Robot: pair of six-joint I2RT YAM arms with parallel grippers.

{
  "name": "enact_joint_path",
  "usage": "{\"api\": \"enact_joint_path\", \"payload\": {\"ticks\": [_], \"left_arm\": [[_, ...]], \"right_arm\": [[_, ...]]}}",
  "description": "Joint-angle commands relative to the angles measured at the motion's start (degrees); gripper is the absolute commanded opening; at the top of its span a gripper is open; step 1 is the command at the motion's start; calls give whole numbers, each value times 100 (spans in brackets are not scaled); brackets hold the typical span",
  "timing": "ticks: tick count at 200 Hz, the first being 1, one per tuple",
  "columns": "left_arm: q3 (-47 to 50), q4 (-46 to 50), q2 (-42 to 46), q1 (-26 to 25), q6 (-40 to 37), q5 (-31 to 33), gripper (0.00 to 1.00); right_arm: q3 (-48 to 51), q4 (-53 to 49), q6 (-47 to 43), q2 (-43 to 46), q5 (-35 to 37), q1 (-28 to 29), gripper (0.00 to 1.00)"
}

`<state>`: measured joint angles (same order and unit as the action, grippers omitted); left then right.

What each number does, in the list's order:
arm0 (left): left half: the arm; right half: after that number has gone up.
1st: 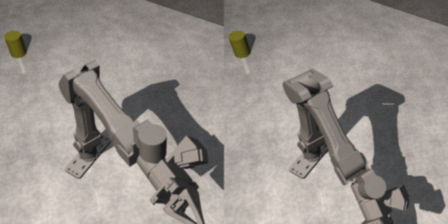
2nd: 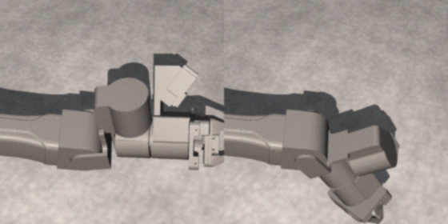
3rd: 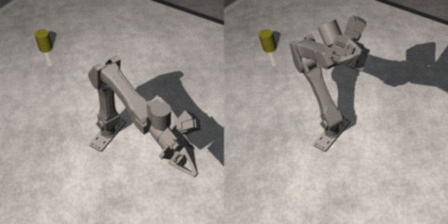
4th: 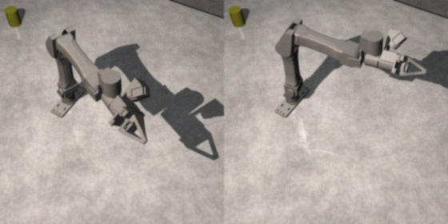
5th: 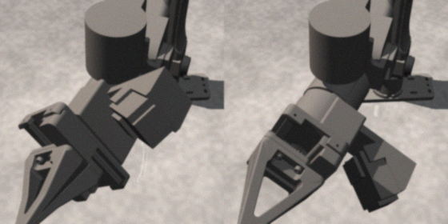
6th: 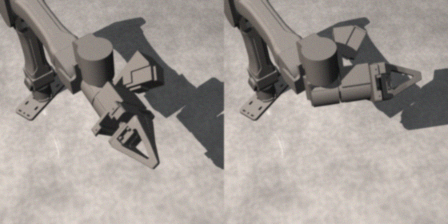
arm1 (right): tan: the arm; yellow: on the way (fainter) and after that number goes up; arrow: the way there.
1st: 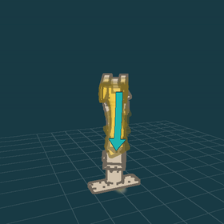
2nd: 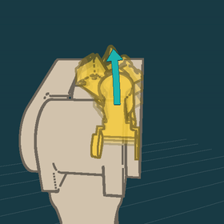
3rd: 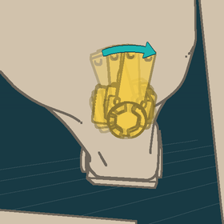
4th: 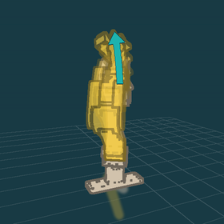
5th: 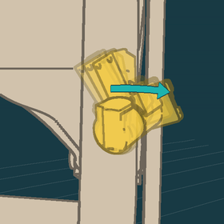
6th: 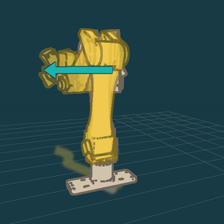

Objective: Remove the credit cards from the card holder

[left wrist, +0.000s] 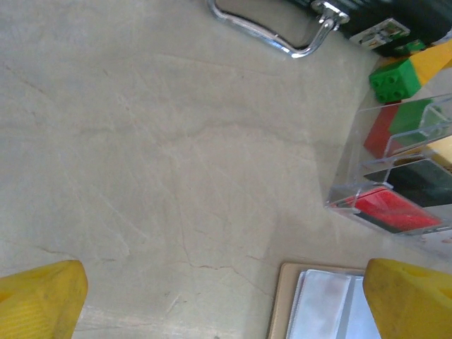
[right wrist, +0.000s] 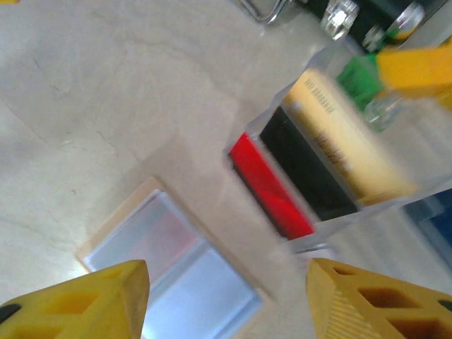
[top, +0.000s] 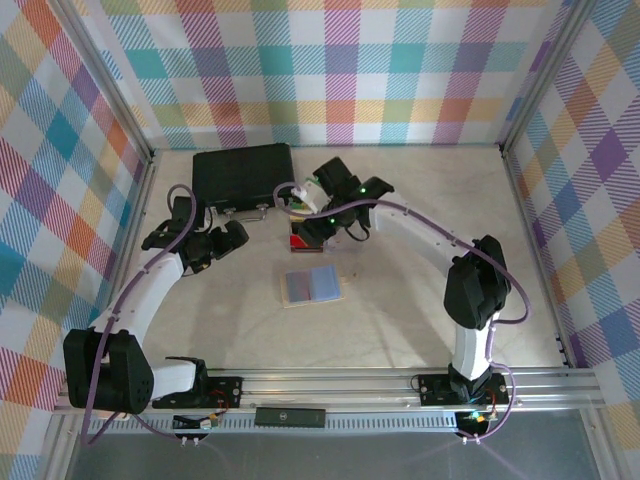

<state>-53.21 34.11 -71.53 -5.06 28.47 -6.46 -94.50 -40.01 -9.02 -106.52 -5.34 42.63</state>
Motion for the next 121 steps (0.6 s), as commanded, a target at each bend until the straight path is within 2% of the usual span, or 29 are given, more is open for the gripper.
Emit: {"api": "enact_joint_path", "payload": {"ticks": [1, 54, 92, 121], "left_arm": [[239, -121, 151, 80, 175, -57, 100], [676, -314, 185, 177, 395, -44, 100], [816, -415, 231, 216, 454, -157, 100], [831, -421, 344, 216, 462, -211, 100]], "right_arm": [[748, 582, 1384, 214, 89, 211, 63], [1753, 1338, 3407, 238, 890, 758, 72], [1324, 528, 4501, -297, 1368, 968, 74], [1125, 283, 4973, -639, 1347, 993, 75]]}}
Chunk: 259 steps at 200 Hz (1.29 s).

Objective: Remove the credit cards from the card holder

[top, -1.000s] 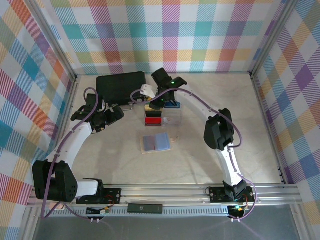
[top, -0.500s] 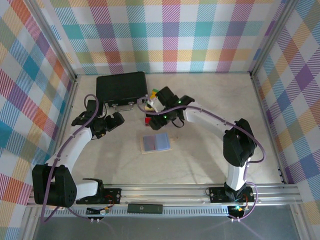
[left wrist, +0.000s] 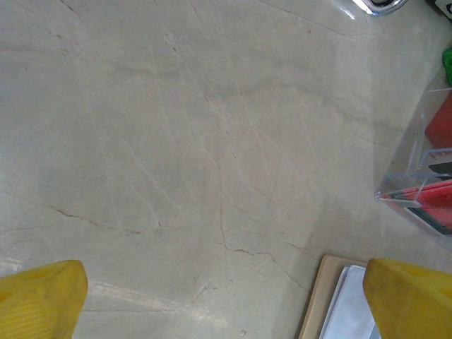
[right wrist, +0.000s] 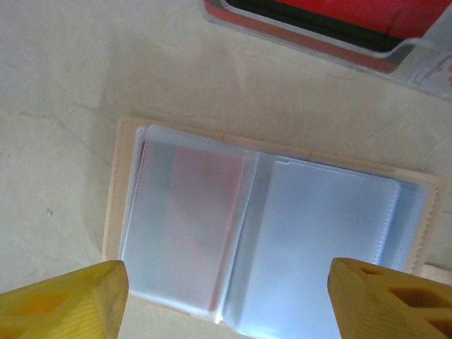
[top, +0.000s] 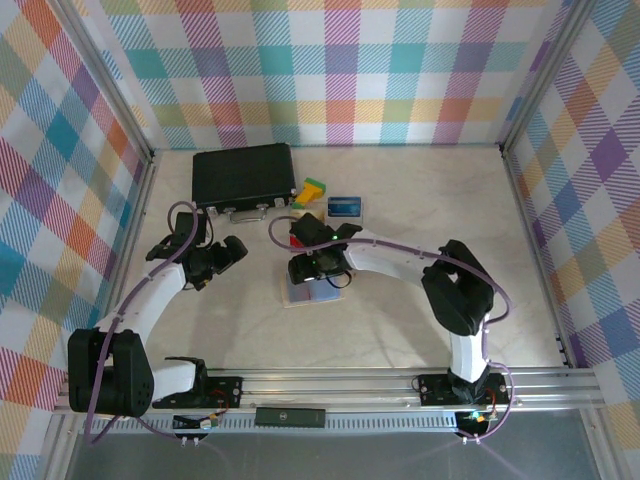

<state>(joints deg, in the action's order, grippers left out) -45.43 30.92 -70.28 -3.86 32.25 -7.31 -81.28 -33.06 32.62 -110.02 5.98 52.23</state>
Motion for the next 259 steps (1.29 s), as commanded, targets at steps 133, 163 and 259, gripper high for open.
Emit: {"api": "enact_joint_path", "payload": {"ticks": [133, 163, 259], "left_arm": [[-177, -77, 30, 97, -51, -178, 100], [-163, -185, -55, 104, 41, -317, 100], [-187, -271, -162, 103, 115, -581, 97]], "right_arm": [[-1256, -996, 580, -1419, 203, 279, 79], [-1140, -1139, 614, -1547, 312, 278, 79], [-984, -1409, 702, -1811, 605, 268, 73]]}}
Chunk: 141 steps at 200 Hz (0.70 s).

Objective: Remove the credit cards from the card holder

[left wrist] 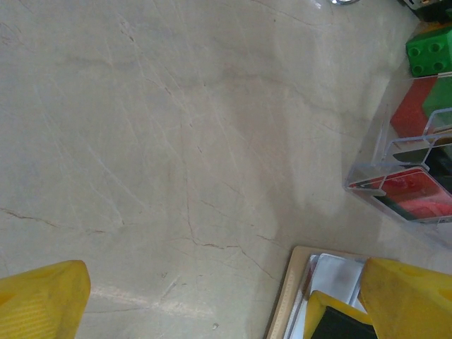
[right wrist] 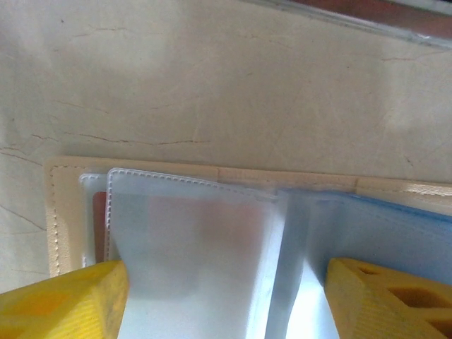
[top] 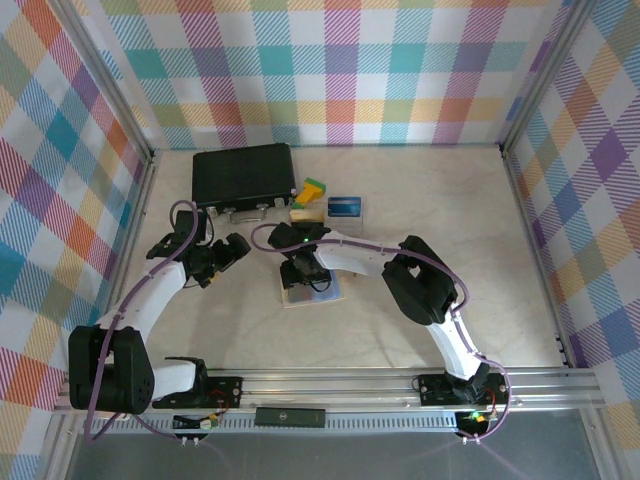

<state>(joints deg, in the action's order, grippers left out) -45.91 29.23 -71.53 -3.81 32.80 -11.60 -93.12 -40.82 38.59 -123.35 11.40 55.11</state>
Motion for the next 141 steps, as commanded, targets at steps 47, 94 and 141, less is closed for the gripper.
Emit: {"api": "enact_joint_path", "payload": {"ticks": [47, 94, 141], "left_arm": [[-114, -147, -65, 100, 57, -267, 91], [-51, -430, -346, 65, 58, -889, 67], [-21, -933, -830, -307, 166, -1641, 45]], "right_arm": [[290, -596, 162, -456, 64, -53, 61], [705, -189, 211, -119, -39, -121, 46], [1003, 257, 228, 159, -245, -163, 40]]}}
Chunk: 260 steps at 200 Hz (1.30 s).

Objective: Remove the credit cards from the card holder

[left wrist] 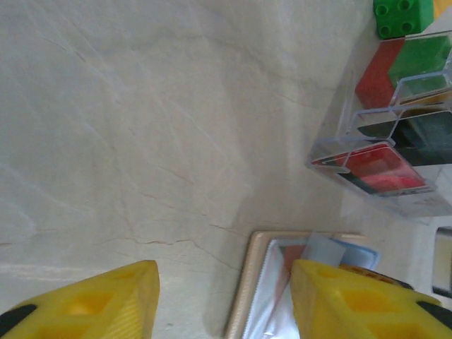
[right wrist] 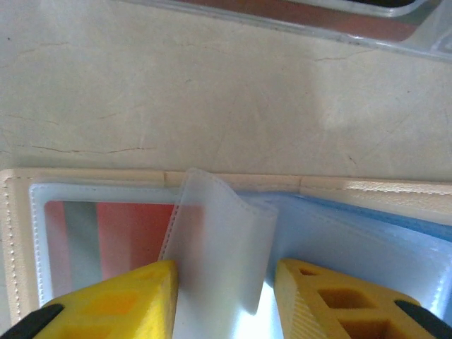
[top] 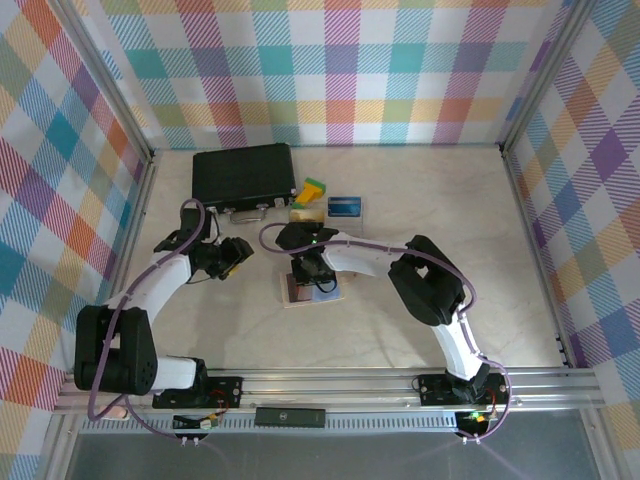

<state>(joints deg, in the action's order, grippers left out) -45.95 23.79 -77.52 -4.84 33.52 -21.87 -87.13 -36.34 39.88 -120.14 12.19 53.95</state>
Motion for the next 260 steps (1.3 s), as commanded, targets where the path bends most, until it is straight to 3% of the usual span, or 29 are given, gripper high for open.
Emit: {"api": "enact_joint_path", "payload": {"ticks": [1, 57, 113, 193, 260], "left_arm": [[-12, -413, -243, -216, 98, -614, 45], [84, -1109, -908, -1066, 433, -1060, 24], [231, -1686, -1480, -1553, 789, -1146, 10], [438, -1535, -1851, -1572, 743, -616, 7], [395, -1260, -1886, -1573, 521, -519, 7]], "right_arm": [[410, -186, 99, -152, -327, -45, 40], [651, 69, 153, 65, -395, -104, 33], [777, 205, 192, 192, -393, -128, 32], [794, 145, 134, 392, -269, -131, 33], [1208, -186, 371, 1084, 573, -293, 38]]}}
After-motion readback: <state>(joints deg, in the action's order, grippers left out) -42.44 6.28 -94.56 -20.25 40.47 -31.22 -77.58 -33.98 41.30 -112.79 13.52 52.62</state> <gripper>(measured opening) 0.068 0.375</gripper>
